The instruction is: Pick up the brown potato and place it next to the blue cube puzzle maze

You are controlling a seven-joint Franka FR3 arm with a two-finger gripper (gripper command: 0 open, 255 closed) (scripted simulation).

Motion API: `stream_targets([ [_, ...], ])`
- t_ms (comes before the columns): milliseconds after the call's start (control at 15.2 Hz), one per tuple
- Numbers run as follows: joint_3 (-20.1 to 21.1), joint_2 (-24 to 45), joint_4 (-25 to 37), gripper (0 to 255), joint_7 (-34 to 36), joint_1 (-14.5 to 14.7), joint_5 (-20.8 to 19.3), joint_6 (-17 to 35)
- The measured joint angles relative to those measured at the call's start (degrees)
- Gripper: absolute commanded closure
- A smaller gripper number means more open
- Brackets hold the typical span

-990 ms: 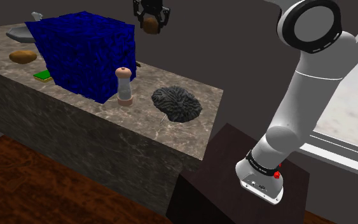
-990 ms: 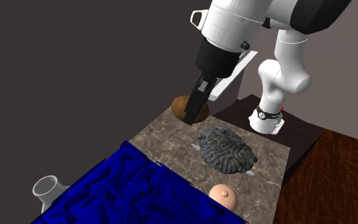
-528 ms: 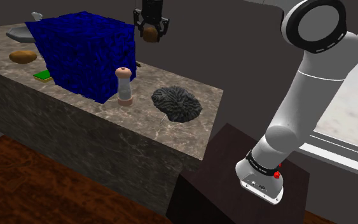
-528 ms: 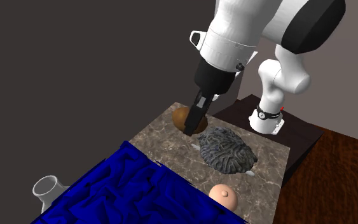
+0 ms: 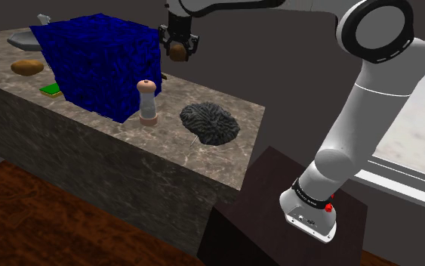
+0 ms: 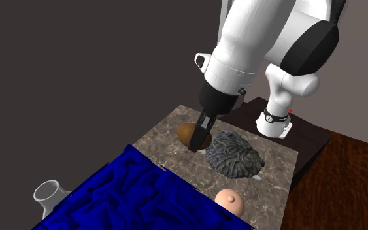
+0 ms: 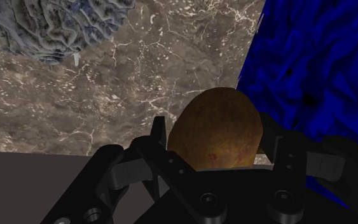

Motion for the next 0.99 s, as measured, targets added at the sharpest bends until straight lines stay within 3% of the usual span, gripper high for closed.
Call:
stream_targets([
  [990,-0.6,1.2,-10.1,255,3.1,-0.3,-2.0,10.8],
])
